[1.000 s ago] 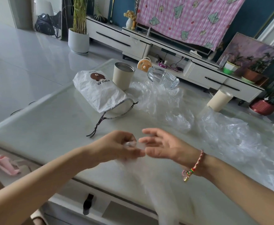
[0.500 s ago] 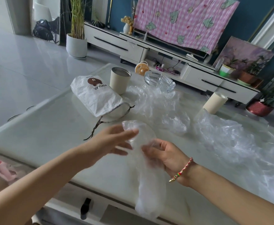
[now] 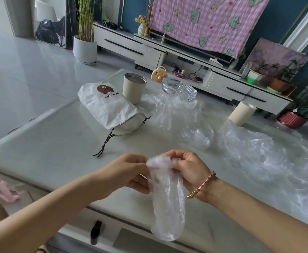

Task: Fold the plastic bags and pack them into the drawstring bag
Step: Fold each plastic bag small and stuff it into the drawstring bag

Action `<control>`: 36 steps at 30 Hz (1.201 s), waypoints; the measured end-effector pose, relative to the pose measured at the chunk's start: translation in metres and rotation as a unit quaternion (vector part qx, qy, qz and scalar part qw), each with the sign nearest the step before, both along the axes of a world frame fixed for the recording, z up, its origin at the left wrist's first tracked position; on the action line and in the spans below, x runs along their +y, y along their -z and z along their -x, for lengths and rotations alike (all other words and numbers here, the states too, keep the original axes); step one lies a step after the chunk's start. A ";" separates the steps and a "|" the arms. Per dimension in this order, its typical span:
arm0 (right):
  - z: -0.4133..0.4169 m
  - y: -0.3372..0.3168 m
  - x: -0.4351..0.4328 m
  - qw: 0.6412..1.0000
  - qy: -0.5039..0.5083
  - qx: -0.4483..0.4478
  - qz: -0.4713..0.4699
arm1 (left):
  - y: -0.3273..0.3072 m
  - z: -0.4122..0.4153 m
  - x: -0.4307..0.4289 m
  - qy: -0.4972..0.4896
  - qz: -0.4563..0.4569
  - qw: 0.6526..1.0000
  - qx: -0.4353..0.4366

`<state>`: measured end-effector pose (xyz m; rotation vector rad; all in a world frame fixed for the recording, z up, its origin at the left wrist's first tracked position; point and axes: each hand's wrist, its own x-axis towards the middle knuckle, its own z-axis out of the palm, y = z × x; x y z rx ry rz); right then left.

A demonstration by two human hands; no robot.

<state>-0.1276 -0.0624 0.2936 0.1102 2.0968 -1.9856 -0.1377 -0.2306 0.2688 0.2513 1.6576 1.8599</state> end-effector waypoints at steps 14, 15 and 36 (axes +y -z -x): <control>0.000 -0.002 0.007 0.900 -0.035 0.326 -0.285 | 0.006 -0.002 -0.005 -0.056 -0.089 0.981 -0.161; 0.001 -0.005 0.011 0.843 -0.046 0.394 -0.363 | 0.007 0.000 -0.006 -0.077 -0.088 0.982 -0.150; -0.002 0.006 -0.022 0.960 -0.022 0.202 -0.190 | -0.003 -0.001 0.006 -0.226 -0.064 0.972 0.030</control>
